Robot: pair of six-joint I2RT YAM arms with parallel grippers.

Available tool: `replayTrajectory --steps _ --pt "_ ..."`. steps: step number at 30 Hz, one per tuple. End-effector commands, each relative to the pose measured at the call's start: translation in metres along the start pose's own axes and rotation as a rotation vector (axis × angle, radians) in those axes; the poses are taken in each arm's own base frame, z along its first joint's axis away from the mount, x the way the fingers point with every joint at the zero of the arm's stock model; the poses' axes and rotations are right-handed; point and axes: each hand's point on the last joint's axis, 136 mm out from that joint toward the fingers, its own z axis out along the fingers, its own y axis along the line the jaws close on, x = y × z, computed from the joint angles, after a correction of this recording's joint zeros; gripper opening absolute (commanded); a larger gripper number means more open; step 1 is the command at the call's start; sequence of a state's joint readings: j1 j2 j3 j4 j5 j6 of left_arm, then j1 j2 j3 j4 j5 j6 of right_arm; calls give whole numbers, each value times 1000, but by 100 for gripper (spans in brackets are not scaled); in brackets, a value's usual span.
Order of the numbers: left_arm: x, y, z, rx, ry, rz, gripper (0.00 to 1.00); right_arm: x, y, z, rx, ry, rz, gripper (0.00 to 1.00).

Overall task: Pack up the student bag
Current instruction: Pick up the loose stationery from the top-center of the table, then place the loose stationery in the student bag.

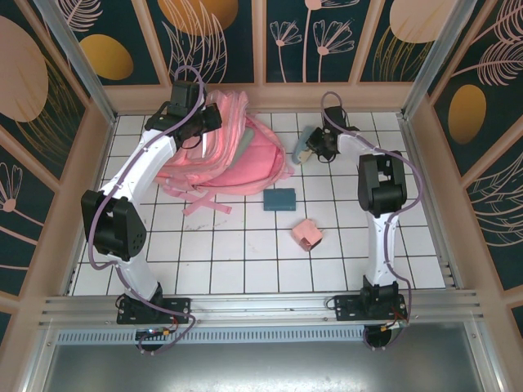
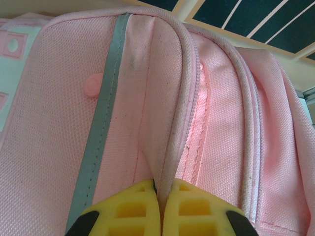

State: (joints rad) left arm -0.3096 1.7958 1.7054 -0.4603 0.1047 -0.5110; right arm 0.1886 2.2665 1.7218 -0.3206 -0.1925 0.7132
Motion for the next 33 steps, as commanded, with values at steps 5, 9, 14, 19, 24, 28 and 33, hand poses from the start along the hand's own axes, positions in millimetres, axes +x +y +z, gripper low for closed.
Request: replayTrajectory --steps 5,9,14,19,24,28,33 --pt "-40 -23 -28 70 -128 7 0 -1 -1 -27 13 -17 1 0" --pt "-41 -25 -24 74 -125 8 0 -4 26 -56 -48 -52 -34 0" --pt "-42 -29 -19 94 -119 14 0 12 72 -79 -134 -40 -100 0" --pt "-41 -31 -15 110 -112 18 0 49 119 -84 -203 8 -147 0" --pt "-40 -31 -16 107 -110 25 0 84 151 -75 -259 78 -171 0" --pt "-41 -32 -19 111 -114 26 0 104 161 -57 -257 126 -177 0" --pt "-38 -31 -22 112 -109 24 0 117 154 -28 -201 160 -156 0"
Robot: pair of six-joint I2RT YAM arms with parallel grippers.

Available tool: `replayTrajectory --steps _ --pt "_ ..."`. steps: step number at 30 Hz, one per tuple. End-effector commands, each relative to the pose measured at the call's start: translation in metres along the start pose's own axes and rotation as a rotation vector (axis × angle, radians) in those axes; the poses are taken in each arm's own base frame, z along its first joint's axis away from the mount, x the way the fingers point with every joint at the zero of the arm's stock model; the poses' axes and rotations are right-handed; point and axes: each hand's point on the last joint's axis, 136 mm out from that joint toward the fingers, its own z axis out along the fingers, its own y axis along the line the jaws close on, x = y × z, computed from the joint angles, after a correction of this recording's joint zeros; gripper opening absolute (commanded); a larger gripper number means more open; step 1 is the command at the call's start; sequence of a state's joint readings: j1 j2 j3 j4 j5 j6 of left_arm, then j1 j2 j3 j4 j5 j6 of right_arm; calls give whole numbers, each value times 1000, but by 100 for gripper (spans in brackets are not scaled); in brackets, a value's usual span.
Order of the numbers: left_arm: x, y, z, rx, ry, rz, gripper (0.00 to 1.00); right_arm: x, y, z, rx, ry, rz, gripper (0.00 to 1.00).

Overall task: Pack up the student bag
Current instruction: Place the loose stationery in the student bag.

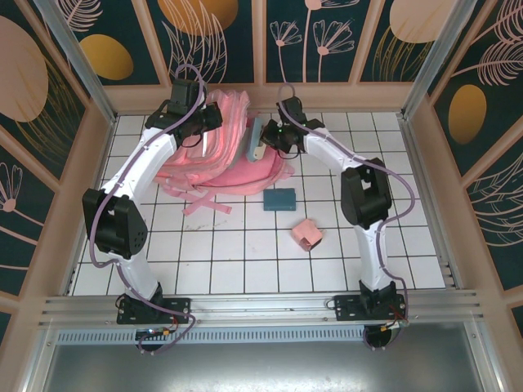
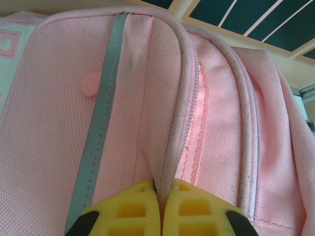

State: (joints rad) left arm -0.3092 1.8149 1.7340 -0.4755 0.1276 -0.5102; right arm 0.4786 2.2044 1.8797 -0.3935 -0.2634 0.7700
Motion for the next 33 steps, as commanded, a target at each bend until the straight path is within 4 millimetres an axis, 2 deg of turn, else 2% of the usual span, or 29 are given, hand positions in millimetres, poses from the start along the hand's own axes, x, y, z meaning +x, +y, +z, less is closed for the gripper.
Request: replayTrajectory --steps 1,5,6,8,10,14,18,23,26,27,33 --pt "-36 -27 -24 96 -121 24 0 8 -14 21 45 36 54 0" --pt "-33 -28 -27 104 -116 23 0 13 -31 33 102 43 87 0" --pt "-32 -27 -27 104 -115 23 0 15 -32 36 103 49 96 3" --pt "-29 -29 -27 115 -107 27 0 18 -31 41 94 55 104 18" --pt "-25 -29 -25 124 -93 30 0 17 -27 44 87 53 106 25" --pt "-18 -31 -23 151 -73 39 0 10 -15 36 103 11 88 43" --pt "-15 -31 -25 154 -66 56 0 10 -11 25 125 -7 94 44" --pt "-8 -29 -26 162 -63 60 0 11 -6 -2 181 -56 90 49" --pt "-3 -28 -21 169 -53 53 0 24 -1 -20 194 -70 70 49" --pt "-8 -34 -34 188 -77 56 0 28 -2 -27 201 -71 68 50" --pt "-10 -40 -40 229 -85 19 0 58 -28 -69 285 -79 48 55"
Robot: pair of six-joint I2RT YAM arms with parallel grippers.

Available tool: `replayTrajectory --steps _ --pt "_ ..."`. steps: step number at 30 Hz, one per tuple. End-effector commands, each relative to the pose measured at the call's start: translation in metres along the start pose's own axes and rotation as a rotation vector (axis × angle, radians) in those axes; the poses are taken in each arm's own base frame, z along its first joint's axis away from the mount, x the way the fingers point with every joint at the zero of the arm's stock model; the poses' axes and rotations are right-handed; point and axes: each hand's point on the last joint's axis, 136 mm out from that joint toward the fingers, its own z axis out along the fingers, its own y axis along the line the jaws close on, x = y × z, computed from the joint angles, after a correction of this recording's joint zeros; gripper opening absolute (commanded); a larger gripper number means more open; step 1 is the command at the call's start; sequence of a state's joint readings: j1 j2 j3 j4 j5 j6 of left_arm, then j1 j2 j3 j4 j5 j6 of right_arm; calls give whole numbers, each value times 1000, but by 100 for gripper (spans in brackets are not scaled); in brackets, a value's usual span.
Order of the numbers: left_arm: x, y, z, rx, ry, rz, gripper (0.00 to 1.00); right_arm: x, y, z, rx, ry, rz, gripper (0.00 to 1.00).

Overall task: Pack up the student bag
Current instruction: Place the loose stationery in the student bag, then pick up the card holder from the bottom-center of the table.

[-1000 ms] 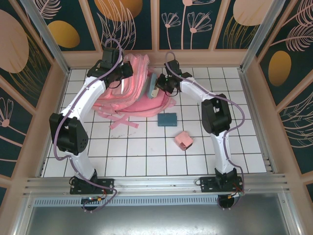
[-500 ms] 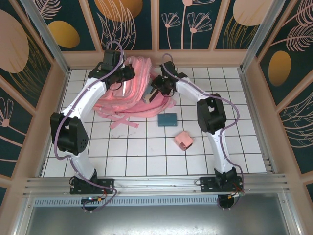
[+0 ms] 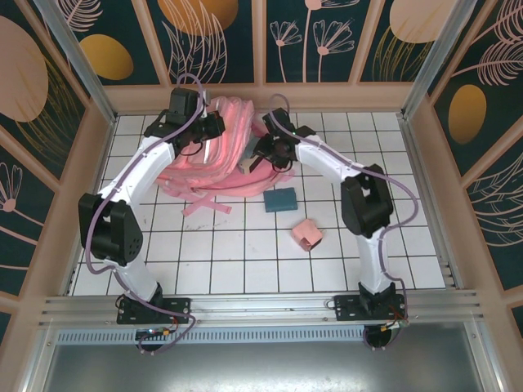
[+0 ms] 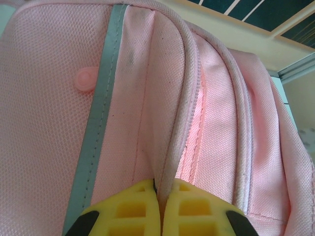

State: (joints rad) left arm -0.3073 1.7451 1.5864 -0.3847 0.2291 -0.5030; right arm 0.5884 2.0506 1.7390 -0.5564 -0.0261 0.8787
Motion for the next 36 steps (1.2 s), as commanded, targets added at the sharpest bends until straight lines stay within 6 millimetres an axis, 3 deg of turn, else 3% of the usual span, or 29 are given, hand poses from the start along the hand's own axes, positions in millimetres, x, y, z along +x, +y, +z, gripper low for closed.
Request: replayTrajectory --steps 1,9,14,24,36 --pt "-33 -39 -35 141 -120 16 0 8 -24 -37 56 -43 2 55" --pt "-32 -45 -37 172 -112 23 0 55 -90 -75 119 16 -120 70" --pt "-33 -39 -35 135 -121 43 0 79 -121 -94 135 61 -244 83" --pt "-38 -31 -35 84 -147 53 0 141 -158 -101 101 247 -461 96" --pt "-36 -25 -32 65 -145 45 0 182 -175 -91 165 331 -600 99"
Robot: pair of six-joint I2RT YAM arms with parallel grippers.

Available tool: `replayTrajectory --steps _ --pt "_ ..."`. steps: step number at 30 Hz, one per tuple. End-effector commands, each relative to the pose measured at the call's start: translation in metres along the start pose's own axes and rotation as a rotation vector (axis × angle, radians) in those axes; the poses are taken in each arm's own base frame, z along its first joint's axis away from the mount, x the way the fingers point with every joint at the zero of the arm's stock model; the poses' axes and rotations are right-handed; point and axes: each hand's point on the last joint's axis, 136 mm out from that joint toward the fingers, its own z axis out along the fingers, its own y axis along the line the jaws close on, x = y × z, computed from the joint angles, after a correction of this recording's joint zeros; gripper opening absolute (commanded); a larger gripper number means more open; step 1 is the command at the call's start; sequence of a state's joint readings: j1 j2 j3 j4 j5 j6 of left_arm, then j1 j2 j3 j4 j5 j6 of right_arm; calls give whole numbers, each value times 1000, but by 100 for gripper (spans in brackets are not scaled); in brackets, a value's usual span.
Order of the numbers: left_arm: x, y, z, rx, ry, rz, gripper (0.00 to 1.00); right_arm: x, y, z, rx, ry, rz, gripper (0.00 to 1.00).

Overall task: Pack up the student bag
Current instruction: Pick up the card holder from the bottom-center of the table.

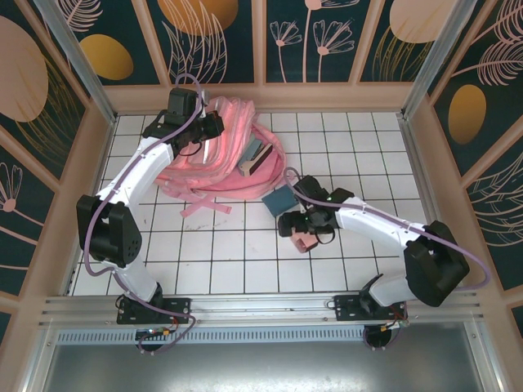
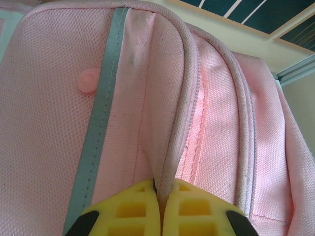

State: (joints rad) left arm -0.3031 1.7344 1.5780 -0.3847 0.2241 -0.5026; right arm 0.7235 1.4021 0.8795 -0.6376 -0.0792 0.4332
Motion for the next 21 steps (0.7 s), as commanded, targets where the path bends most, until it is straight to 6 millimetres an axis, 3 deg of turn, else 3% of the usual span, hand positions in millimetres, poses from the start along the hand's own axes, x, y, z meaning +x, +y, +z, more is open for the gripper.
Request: replayTrajectory --steps 1,7,14,21 --pt "-35 -27 -28 71 -137 47 0 14 -6 9 62 49 -61 99" --pt "-35 -25 -30 61 -138 57 0 16 -3 22 144 68 -125 97" --pt "-33 -25 -32 58 -138 61 0 13 -5 22 183 52 -127 69" --pt "-43 -31 -41 79 -168 59 0 -9 8 3 155 -36 -100 60"
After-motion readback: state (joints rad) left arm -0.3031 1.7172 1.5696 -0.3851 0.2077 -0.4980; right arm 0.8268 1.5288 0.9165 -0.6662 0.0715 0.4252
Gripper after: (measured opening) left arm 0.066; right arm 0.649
